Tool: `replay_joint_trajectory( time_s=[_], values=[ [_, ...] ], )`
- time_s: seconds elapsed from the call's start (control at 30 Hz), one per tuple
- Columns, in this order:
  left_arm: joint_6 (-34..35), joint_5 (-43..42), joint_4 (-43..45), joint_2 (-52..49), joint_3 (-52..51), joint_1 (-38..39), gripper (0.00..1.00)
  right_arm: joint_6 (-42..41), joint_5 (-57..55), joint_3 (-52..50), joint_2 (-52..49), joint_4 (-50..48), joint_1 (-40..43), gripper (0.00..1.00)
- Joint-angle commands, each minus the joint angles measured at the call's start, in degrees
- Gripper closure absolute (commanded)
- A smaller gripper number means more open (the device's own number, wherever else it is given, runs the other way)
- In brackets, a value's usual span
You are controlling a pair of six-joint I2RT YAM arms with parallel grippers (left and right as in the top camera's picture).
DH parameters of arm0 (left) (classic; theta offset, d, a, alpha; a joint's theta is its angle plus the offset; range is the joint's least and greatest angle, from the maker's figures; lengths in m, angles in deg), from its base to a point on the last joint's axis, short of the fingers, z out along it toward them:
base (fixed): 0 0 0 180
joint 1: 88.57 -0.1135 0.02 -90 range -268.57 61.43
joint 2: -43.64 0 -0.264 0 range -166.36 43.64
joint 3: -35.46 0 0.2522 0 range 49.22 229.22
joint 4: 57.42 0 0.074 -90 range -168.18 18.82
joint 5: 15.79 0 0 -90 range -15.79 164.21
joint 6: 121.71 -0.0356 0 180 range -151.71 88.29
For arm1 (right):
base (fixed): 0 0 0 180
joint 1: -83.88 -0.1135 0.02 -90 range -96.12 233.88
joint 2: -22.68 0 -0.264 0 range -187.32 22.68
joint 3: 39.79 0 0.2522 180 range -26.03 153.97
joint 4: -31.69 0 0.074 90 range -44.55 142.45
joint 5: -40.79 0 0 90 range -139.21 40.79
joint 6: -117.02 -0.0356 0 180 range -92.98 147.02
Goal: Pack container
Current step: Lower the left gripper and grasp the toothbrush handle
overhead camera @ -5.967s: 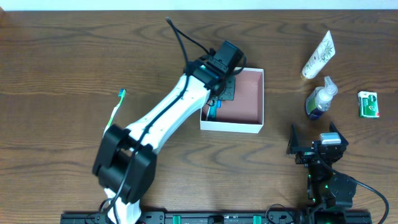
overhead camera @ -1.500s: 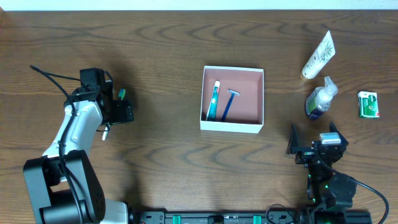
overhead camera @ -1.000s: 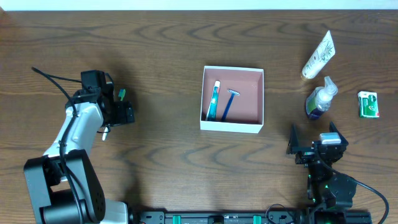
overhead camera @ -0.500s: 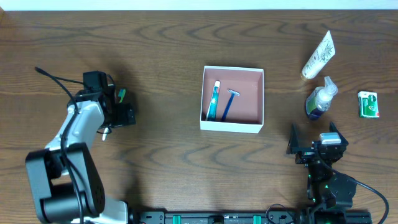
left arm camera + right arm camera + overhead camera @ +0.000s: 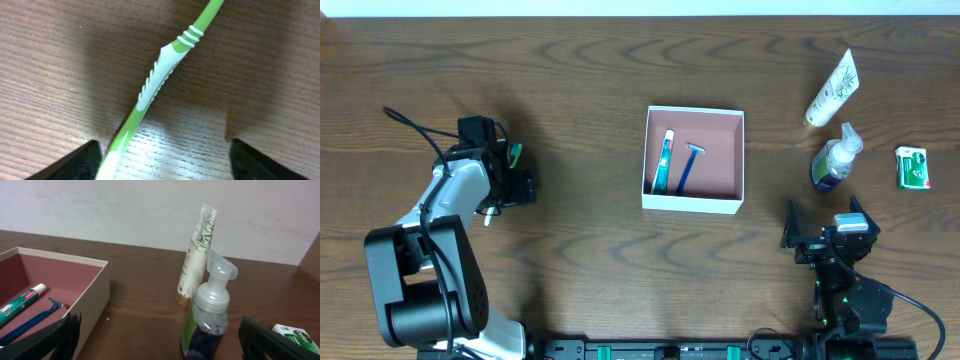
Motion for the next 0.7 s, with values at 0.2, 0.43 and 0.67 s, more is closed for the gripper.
replay_joint_trajectory(
  time_s=[0.2,0.43,0.67],
  values=[
    [-0.50,-2.75,-0.11,-0.13,-0.44,-0.35,0.27,0.74,0.24,-0.13,0.24,0.11,0.00,0.01],
    [0.11,-3.15,-0.90,-0.15,-0.55,-0.35,0.28,0.74,0.24,-0.13,0.24,0.11,0.00,0.01],
    [0.83,-4.98,-1.64,-0.20,-1.36,-0.33,0.28,0.74,0.24,-0.13,0.24,0.13,0.00,0.01]
  ],
)
